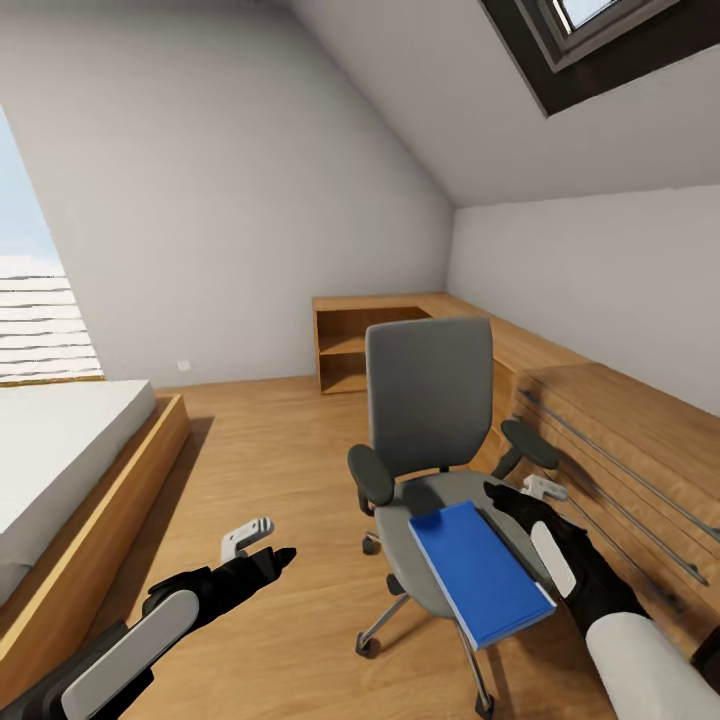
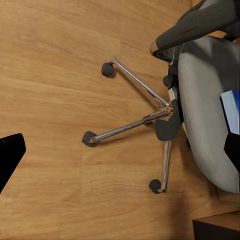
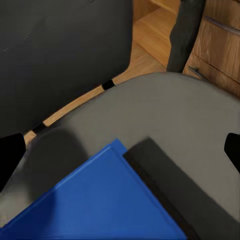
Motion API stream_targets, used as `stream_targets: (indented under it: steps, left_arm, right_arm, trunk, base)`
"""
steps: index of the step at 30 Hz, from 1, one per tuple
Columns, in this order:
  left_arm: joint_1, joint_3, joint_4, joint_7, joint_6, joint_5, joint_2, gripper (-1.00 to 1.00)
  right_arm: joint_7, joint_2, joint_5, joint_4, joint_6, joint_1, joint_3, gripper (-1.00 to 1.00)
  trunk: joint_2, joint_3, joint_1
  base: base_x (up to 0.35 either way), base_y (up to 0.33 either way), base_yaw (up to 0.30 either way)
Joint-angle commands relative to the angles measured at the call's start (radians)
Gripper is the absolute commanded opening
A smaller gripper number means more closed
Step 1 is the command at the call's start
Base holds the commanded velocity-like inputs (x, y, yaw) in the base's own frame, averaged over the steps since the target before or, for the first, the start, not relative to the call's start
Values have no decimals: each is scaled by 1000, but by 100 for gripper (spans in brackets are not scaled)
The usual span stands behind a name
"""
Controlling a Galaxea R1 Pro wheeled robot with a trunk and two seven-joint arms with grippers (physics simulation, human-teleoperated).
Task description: In the bedroom, organize the workspace by keeping the computer under the desk, ensuring the monitor is on the desk, placing the keyboard on the desk next to the monitor, placing the mouse on the desk next to the keyboard, moving the folder from the swivel chair onto the desk next to the mouse, stacking the notebook on top of the folder with the pen on top of the notebook, and positioning the swivel chair next to the desk.
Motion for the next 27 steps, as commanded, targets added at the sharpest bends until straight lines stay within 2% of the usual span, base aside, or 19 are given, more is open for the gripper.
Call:
stream_targets:
  steps: [1,2,4,6,9,16,21,22,27]
  left_arm:
    - [-1,-2,-1,6,0,5,1,100]
    - [-1,-2,-1,6,0,5,1,100]
    - [-1,-2,-1,5,0,5,1,100]
    - [-1,-2,-1,2,0,4,1,100]
    - [-1,-2,-1,-1,0,5,1,100]
    - [-1,-4,-1,-1,0,6,1,100]
    - [-1,-14,-1,1,0,6,1,100]
    - [-1,-18,-1,2,0,5,1,100]
    - [-1,-24,-1,2,0,4,1,100]
  right_arm:
    - [-8,4,-10,-51,21,22,0,100]
    - [-15,14,-11,-145,55,64,0,100]
    - [-24,25,-12,-233,90,105,-1,100]
    - [-35,40,-16,-381,142,178,-2,100]
    - [-41,49,-29,-532,176,255,-3,100]
    - [-41,54,-70,-624,207,295,-3,100]
    - [-41,83,-74,-654,209,299,-2,100]
    - [-41,97,-72,-664,204,305,-5,100]
    - [-41,97,-72,-660,199,305,-7,100]
  trunk:
    - [0,-1,0]
    - [0,-1,0]
    - [0,-1,0]
    - [0,-1,0]
    - [0,-1,0]
    - [0,-1,0]
    - [0,-1,0]
    - [0,-1,0]
    - [0,1,0]
  base:
    - [0,0,0]
    - [0,0,0]
    - [0,0,0]
    - [0,0,0]
    - [0,0,0]
    - [0,0,0]
    - [0,0,0]
    - [0,249,-96]
    - [21,300,-229]
